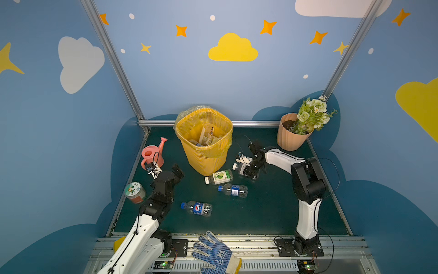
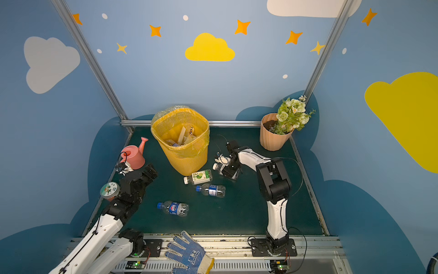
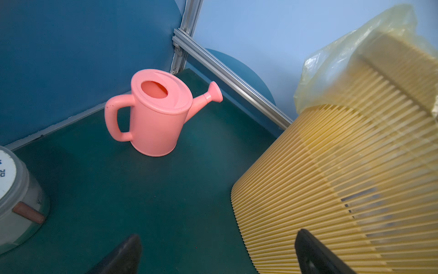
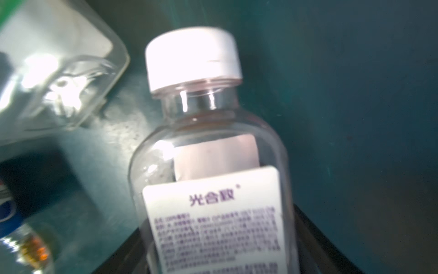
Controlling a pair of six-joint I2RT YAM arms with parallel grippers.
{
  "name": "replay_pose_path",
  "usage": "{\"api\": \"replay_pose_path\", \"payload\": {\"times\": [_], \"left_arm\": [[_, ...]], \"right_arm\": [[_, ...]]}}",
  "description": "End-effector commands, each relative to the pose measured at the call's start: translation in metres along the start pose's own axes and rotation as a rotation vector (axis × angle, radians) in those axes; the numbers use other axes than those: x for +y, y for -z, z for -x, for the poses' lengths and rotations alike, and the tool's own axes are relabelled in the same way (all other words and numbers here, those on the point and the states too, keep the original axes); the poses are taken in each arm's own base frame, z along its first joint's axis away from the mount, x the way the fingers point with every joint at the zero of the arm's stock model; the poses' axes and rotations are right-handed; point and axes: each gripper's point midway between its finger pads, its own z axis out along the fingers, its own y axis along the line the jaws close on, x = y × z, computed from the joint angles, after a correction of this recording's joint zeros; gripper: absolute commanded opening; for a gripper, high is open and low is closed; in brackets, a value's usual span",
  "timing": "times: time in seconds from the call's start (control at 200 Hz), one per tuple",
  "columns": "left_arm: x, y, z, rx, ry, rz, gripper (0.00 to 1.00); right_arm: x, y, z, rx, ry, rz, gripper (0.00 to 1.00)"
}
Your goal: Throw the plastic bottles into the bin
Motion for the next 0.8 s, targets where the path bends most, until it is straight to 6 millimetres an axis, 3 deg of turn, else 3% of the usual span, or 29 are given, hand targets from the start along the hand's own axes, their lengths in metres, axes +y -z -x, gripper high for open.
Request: {"api": "replay_pose_path", "payload": {"times": [0.0,0.12,0.215,0.365,0.435,0.631,0.796], "left_arm": [[0.003,0.000,0.001,0.002,0.000,0.017,1.00],[0.001,0.001,0.004,0.000,0.006,0.012,1.00],[0.000,0.001,0.004,0.005,0.008,0.011,1.00],[-0.003,0.000,0.004,0.010,0.011,0.008,1.00],[-0.005,0.000,0.006,0.008,0.013,0.002,1.00],[-0.013,0.000,0.012,0.006,0.020,-0.014,1.00],[-0.024,0.000,0.017,0.012,0.030,-0.046,1.00]], "right_arm": [[-0.003,-0.002,-0.005,0.036,-0.029,-0.003,0.72],[-0.006,0.005,0.002,-0.012,-0.081,-0.003,0.58],[-0.011,0.023,0.012,-0.103,-0.149,-0.005,0.55],[-0.027,0.079,0.031,-0.305,-0.253,-0.063,0.45],[-0.033,0.119,0.040,-0.443,-0.302,-0.111,0.45],[-0.042,0.264,0.050,-0.902,-0.437,-0.269,0.44],[-0.010,0.394,0.052,-1.290,-0.440,-0.339,0.45]]}}
